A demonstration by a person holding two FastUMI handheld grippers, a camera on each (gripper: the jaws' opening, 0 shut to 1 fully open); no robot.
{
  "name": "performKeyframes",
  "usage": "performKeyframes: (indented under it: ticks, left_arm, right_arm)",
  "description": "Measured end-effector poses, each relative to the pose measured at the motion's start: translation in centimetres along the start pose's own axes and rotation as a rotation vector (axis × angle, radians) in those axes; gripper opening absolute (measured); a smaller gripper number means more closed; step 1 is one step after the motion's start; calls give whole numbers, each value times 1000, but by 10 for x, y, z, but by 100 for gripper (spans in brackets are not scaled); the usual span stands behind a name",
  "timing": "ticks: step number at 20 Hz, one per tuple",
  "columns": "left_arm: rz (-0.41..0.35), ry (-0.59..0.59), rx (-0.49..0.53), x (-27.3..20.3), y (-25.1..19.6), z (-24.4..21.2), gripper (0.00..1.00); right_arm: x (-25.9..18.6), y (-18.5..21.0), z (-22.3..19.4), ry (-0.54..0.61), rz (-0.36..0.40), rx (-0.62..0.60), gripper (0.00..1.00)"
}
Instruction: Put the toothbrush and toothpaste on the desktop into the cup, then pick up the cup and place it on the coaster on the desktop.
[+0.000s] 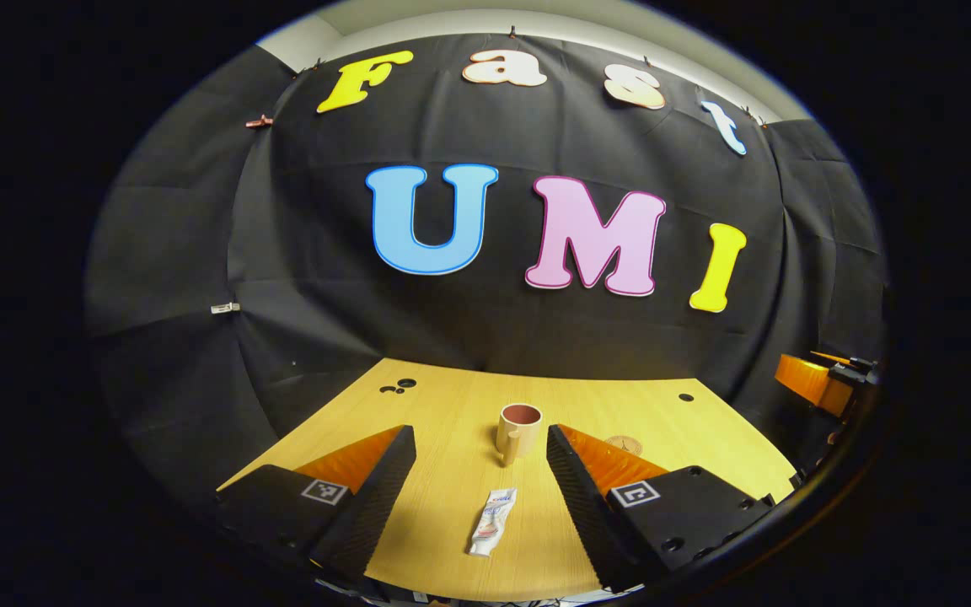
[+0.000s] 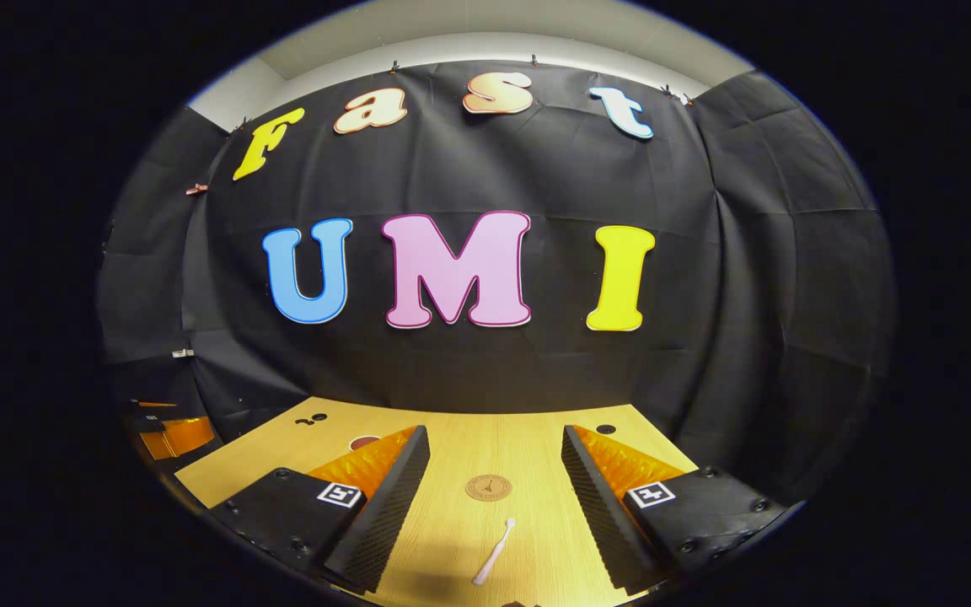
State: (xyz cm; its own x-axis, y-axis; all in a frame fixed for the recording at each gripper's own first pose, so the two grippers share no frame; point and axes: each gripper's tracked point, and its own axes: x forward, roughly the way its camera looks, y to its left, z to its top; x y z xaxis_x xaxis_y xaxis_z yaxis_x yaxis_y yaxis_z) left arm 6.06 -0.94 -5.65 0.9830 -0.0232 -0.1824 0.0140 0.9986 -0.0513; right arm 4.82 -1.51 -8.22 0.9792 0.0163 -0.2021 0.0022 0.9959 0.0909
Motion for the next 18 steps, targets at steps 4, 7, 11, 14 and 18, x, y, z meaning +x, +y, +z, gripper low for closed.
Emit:
performKeyframes:
  ticks: [4,7,11,14,18]
  left_arm:
    - [-15,80,-9,21,1,-27,97]
    - [-26,147,-13,39,0,-51,97]
    - [-11,257,-45,68,-1,-97,97]
    - [2,337,-47,87,-3,-131,97]
    - [-9,443,-4,106,-7,-177,97]
  right_arm:
    - [9,-3,-10,26,7,-4,97]
    - [20,-7,-19,50,18,-6,97]
    - [39,-7,-34,82,41,-2,97]
    - [55,-8,-46,114,66,-4,97]
    - [72,-11,-68,162,107,-15,97]
